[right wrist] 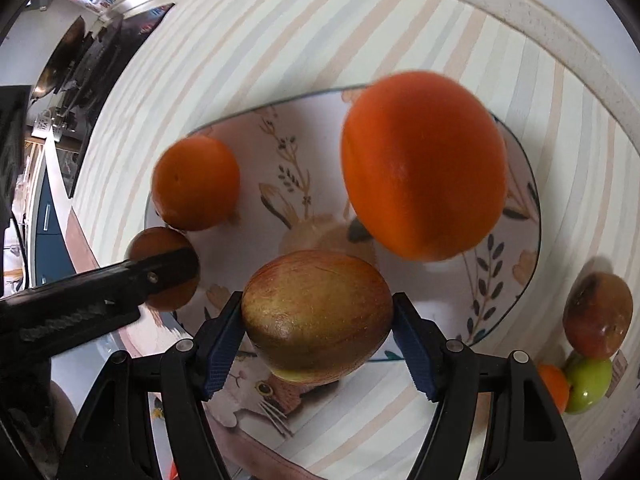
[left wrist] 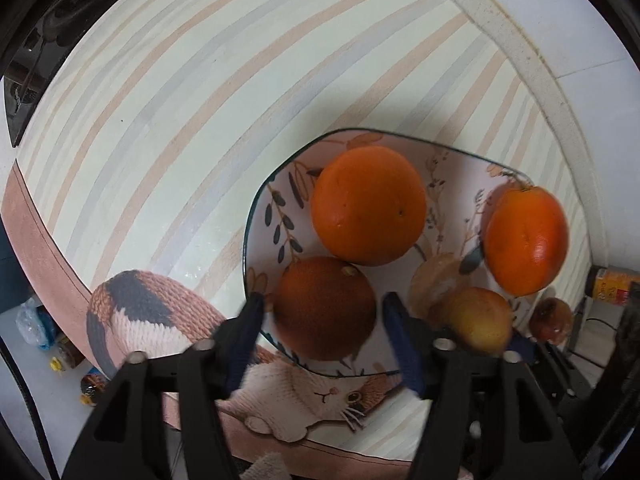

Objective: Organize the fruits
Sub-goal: 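Place the kiwi and apple on the plate and open both tools, then grasp the orange with the left tool while the right tool grasps a green apple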

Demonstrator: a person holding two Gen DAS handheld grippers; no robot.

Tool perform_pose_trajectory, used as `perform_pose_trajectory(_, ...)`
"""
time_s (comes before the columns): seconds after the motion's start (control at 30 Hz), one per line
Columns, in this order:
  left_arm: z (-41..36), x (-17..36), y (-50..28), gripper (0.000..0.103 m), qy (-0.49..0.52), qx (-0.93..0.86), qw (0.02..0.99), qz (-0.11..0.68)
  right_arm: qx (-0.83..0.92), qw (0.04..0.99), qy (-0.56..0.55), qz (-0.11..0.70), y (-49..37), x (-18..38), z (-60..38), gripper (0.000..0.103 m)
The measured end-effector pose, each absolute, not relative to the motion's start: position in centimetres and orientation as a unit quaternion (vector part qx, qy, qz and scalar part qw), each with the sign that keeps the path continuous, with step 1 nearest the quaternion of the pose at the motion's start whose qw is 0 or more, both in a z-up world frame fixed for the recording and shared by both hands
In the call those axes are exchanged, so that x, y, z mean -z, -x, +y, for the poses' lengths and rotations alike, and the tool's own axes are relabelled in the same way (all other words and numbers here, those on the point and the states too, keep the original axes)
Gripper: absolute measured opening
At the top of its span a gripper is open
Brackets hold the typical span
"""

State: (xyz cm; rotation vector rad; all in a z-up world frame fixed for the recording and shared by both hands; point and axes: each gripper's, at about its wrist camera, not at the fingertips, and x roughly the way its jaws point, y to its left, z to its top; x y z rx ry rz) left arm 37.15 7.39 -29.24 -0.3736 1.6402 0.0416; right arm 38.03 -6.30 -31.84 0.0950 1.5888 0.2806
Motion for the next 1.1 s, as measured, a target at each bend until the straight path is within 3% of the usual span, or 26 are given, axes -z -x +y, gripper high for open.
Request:
perform_pose_trajectory(0.03,7.3,28.9,-37.2,0.086,0.161,-0.015,0.672,0.723,-0.131,0.688,-0.049,0.712,-38.0,31.8,-6.4,0.088)
perform_pose_trajectory(0.07,7.3,28.7,-37.2,0.088,0.156,-0.015,0.675,0.721,-0.129,0.688,-0.053,0.713,-38.0,31.7,-6.6,0.096)
perform_pose_trajectory(0.1,7.2,28.4,-37.2,0.09,0.151,-0.016,0.678,0.719,-0.127,0.69,-0.052,0.711,-37.9,31.3,-6.9,0.096)
perform_pose_trajectory(1.1,6.1,13.0,-23.4,0.09,0.067,-0.067,0.808,0.582,-0.11,0.803,0.028,0.585,-27.6,14.3,-11.4,0.1)
